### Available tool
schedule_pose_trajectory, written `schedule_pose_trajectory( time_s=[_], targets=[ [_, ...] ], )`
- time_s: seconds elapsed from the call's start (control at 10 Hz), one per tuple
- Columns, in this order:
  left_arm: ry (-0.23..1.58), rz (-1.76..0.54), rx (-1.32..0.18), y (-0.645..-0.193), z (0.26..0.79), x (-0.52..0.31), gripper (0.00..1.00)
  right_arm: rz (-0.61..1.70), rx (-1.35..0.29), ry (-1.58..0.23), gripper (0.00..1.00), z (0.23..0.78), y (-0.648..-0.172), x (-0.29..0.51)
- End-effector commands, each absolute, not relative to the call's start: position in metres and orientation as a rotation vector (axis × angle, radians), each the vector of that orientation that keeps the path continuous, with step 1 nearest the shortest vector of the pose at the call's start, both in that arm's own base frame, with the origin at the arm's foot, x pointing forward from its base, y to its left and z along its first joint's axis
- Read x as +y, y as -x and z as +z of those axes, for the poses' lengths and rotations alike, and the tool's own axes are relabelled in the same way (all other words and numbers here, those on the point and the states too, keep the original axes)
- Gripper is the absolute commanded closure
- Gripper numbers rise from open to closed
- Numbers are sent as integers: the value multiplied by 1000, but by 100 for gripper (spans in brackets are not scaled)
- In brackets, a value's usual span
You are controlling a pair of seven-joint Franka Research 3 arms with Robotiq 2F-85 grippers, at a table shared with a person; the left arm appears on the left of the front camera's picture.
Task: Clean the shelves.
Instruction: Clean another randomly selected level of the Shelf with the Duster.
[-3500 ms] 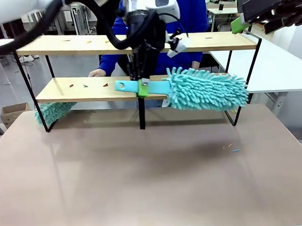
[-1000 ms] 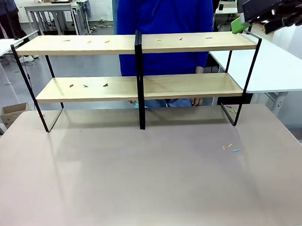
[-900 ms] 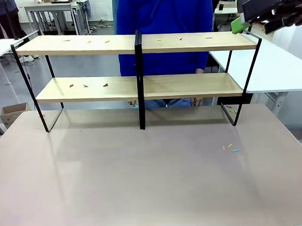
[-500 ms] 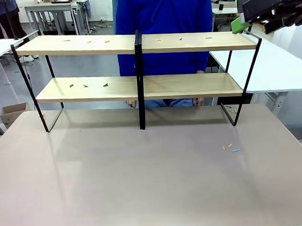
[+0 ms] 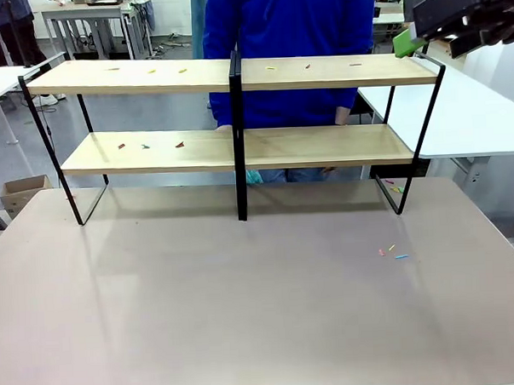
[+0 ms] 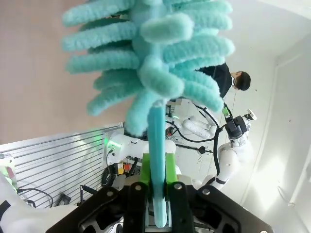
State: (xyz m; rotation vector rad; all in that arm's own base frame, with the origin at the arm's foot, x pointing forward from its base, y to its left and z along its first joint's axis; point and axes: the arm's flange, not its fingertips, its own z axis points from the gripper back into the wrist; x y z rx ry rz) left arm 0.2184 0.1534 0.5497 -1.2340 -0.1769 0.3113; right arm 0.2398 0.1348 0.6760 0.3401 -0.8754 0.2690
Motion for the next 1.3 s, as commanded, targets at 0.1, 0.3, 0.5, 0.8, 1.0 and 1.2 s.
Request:
schedule_pose_trajectory(
  time_s=[0.1, 0.3, 0.5, 0.8, 1.0, 1.2],
  targets=[
    [1156, 6, -126, -232, 563, 110, 87, 271, -875, -348, 0, 677, -241, 134],
    [1089, -112, -136, -232, 572, 76, 87, 271, -875, -348, 0, 677, -241, 134],
    [1126, -282, -27, -214, 570, 76, 87, 271, -875, -348, 0, 677, -241, 134],
    [1009, -560, 192, -207, 560, 35, 87, 271, -875, -348, 0, 677, -241, 134],
    [913, -749, 345, -201, 554, 33, 87, 271, -875, -348, 0, 677, -241, 134],
    [794, -728, 416, -207, 535, 19, 87, 271, -875, -348, 0, 677, -241, 134]
  ],
)
